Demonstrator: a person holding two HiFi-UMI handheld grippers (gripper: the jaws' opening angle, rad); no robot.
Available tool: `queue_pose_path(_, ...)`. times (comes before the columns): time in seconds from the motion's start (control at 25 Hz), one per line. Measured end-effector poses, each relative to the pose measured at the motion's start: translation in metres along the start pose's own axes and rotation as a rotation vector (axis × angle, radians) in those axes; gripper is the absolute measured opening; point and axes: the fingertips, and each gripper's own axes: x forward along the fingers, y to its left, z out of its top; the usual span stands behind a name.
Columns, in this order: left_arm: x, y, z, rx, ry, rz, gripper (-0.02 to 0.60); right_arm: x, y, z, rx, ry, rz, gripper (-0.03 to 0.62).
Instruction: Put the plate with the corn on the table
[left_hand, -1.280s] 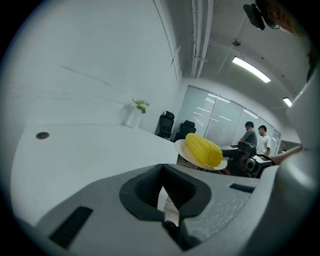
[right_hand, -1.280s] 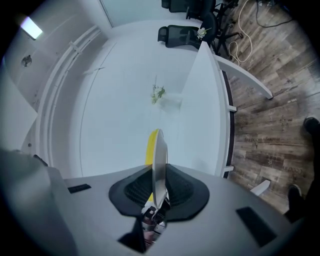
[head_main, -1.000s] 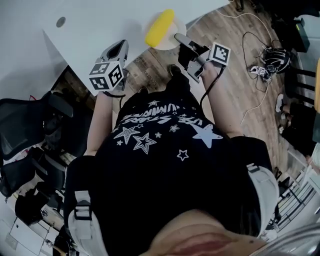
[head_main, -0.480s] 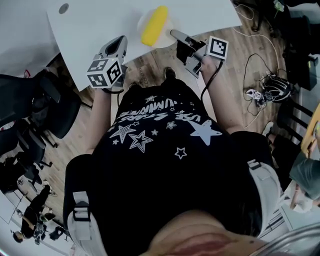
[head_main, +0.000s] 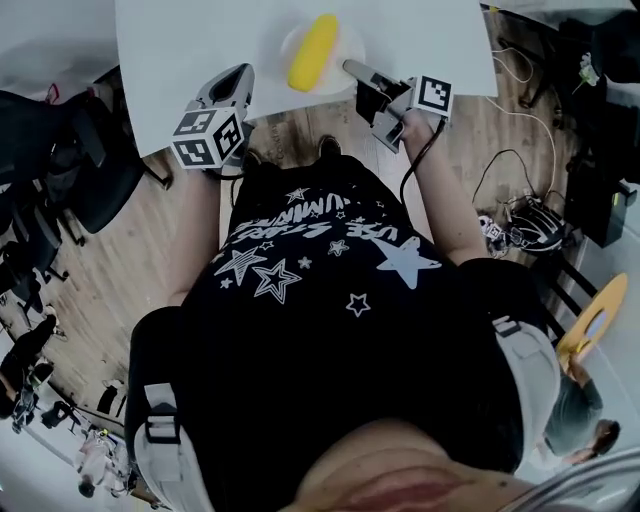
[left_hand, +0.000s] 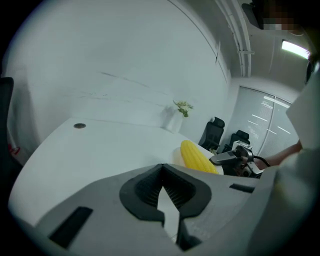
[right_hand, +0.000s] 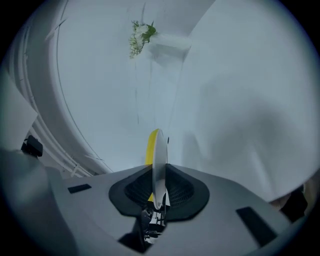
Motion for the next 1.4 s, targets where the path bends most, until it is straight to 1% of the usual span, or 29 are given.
queue_pose_path(0.16,0.008,0.004,-0.004,-0.04,0.001,0.046,0.005,0.014,-0.01,0.012,-0.003,0.075,0.007,0.054)
queue_pose_path(0.36,0.014,0.01,-0.01,-0.084,0.005,0.096,0.005,0.029,-0.024,0.019,0.014,0.144,0.005,0.054)
queue_pose_path(0.6,0.012,0.004,-0.018,-0.101,0.005,0.125,0.005,0.032,-0.03,0.019,0.004,0.194,0.005,0.052)
queue_pose_path(1.04,0.016,0.003,-0.023,-0.128,0.006,0.135,0.005,0.032,-0.048,0.019,0.04,0.208,-0.053,0.052)
queue_pose_path(1.4,0.016,0.005,-0.025,-0.14,0.003,0.14,0.005,0.03,-0.058,0.02,0.063,0.19,-0.093,0.052)
